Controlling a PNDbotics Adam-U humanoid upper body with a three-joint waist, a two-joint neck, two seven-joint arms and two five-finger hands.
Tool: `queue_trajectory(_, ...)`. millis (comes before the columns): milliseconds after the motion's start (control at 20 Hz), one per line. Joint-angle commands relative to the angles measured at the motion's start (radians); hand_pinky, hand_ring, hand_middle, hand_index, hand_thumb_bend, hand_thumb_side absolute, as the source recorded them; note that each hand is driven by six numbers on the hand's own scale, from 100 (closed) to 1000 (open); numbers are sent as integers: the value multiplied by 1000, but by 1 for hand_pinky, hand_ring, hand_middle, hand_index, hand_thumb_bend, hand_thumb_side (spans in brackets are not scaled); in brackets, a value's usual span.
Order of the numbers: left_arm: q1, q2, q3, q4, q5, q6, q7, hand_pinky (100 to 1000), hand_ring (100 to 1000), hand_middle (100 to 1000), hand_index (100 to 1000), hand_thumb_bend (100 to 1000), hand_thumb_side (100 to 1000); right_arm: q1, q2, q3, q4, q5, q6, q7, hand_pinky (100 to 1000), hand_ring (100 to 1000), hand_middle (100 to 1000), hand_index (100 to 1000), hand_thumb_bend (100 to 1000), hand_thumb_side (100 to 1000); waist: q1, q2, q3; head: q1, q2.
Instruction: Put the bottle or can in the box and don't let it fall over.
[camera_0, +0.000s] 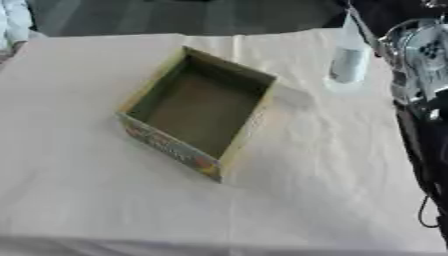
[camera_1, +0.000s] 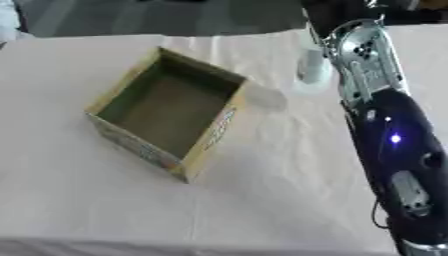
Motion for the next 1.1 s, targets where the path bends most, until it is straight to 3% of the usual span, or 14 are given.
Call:
queue_trajectory(50,-16,29,4,-18,1,-3,-2,781,869,865,887,740,700,-38,11,4,-38,-16,10,-1,100,100,100,997,521,851,-1,-22,3,9,11)
queue_trajectory(500,-26,40,-5,-14,3,-1,-8,781,870,866,888,740,699,-105,100,59,-119,-57,75,-23,100,100,100,996,494,849,-22,-50,5,7,16)
queue_trajectory(1100,-37,43,-14,-13,6,0,-17,780,870,865,887,740,698,-194,220,141,-125,-90,170,-42,100,100,103,990,448,855,-33,-65,37,-48,16)
